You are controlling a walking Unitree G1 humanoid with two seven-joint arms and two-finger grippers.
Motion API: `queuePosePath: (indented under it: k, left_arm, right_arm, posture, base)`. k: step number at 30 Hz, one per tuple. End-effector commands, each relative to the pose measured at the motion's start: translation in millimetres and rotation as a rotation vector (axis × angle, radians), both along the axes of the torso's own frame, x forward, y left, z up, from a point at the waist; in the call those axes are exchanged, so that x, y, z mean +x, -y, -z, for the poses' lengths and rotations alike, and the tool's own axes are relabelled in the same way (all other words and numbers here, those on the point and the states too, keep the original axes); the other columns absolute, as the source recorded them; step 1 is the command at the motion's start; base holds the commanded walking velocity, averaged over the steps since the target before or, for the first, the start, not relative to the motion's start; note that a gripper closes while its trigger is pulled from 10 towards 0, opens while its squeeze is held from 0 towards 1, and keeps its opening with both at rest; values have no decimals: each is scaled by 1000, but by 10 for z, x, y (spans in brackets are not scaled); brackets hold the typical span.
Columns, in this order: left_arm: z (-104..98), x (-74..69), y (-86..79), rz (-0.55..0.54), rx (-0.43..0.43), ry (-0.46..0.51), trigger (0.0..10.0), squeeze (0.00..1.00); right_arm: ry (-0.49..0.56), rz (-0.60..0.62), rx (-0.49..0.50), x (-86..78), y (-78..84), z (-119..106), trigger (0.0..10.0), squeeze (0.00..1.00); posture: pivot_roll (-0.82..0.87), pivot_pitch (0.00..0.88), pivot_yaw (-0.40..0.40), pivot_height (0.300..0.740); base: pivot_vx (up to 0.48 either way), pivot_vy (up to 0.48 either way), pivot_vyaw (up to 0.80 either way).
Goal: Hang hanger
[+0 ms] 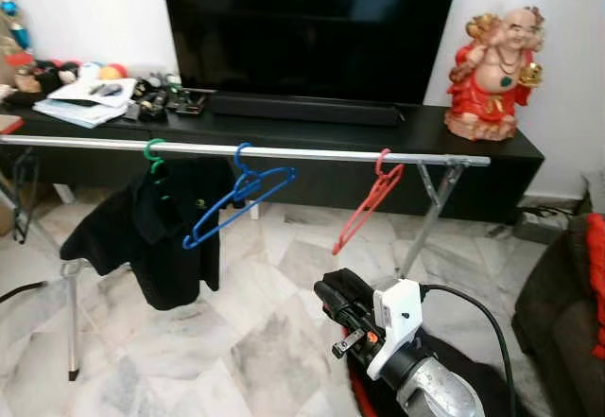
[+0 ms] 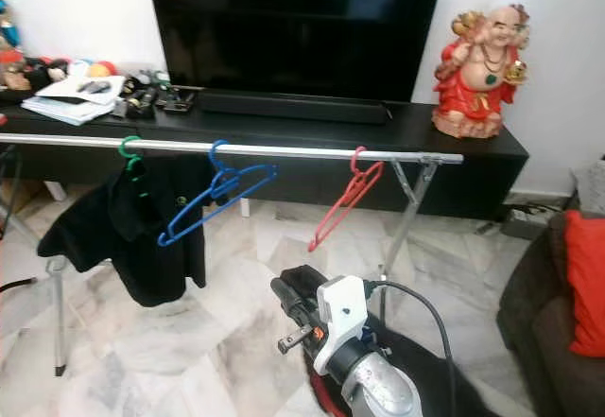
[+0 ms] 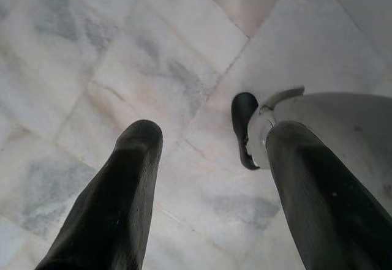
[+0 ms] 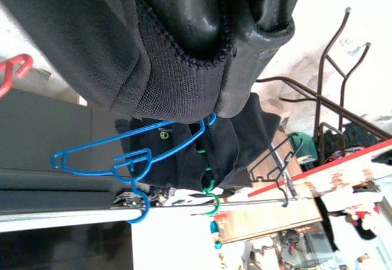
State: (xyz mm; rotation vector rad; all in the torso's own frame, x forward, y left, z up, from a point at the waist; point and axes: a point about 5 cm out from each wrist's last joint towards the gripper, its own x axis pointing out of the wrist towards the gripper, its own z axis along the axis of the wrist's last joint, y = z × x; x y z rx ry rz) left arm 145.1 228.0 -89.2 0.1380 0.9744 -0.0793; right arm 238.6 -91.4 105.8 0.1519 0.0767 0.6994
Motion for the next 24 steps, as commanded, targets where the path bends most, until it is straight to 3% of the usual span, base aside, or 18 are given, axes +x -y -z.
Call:
queuePosePath:
  k: [1,6,10,11,13,24]
  left_arm:
    - [-5,35,43,3,-9,12,10000,0]
    - [-4,35,42,1,-10,11,10000,0]
    - [-4,37,43,1,-11,10,10000,0]
    - [-4,38,46,1,-13,10,10000,0]
    - [-4,37,48,-1,-14,11,10000,0]
    - [0,23,33,-33,-23,9,10000,0]
  right_arm:
    - [-3,21,-7,-1,65,6,10000,0]
    - [-55,117,-27,78,150,108,10000,0]
    - [-239,305,-128,183,367,454,10000,0]
    - [-325,388,-174,186,491,652,10000,0]
    - [-373,427,-193,163,562,777,10000,0]
    - [-380,440,-149,149,502,872,10000,0]
  posture:
    - [41,10,19,740]
    - [41,12,20,740]
    - [40,14,20,740]
    - [42,15,20,740]
    - [46,16,20,740]
    - [47,22,27,740]
  base:
    - [0,0,0]
    - [0,0,0]
    - [0,0,0]
    - [0,0,0]
    - [0,0,0]
    - [0,0,0]
